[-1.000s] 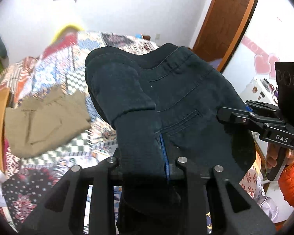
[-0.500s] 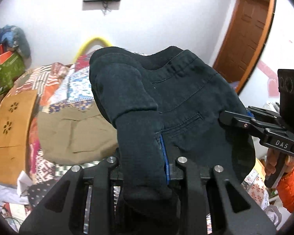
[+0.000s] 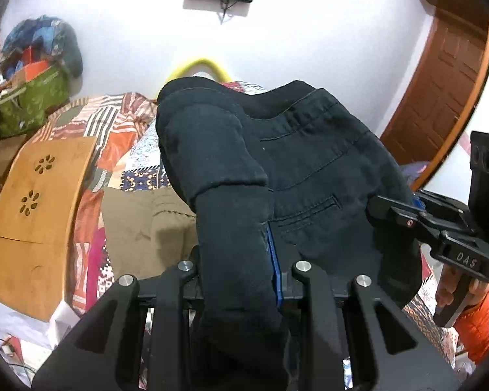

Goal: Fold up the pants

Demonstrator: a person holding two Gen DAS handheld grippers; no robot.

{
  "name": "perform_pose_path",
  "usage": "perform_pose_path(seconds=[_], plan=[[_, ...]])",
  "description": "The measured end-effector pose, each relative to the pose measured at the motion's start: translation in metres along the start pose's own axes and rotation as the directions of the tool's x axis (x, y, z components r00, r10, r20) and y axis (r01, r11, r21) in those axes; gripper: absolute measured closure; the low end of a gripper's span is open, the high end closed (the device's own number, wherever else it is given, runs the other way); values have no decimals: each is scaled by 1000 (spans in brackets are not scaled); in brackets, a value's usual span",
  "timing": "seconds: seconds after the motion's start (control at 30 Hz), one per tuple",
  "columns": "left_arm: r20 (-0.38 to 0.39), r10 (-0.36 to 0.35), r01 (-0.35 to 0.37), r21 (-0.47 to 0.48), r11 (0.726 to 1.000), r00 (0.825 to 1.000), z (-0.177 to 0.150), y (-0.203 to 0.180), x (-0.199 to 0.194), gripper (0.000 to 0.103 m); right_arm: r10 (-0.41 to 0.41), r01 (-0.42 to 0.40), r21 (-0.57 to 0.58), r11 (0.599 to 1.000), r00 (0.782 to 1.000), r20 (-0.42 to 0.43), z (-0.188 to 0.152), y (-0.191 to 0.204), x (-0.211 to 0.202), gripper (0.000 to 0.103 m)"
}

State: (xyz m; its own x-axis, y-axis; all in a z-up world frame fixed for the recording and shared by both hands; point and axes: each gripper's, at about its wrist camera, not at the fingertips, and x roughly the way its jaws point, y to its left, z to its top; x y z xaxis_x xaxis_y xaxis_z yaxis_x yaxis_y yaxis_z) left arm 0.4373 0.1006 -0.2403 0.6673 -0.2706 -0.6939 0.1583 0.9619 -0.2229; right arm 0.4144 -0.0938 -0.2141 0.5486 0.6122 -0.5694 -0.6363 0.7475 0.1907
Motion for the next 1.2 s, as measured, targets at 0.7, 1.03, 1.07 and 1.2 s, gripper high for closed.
perform_pose_path(seconds=[0.7,1.03,1.07,1.2], plan=[[-183,64,-74,-48,996,981,20,89,155,74,-62,67,33,997,988,-143,3,-33,126,82],[-131,166,-177,-75,981,977,28,103,118,48,-128,134,22,991,974,-190,2,-39,118,77],[-108,177,-186,-80,979,978,29,104,106,48,-131,137,20,990,974,-187,3,-38,113,76],[-55,159,-162,-57,985,986,19,97,81,48,-148,148,-9,989,983,-112,6,-28,95,67]])
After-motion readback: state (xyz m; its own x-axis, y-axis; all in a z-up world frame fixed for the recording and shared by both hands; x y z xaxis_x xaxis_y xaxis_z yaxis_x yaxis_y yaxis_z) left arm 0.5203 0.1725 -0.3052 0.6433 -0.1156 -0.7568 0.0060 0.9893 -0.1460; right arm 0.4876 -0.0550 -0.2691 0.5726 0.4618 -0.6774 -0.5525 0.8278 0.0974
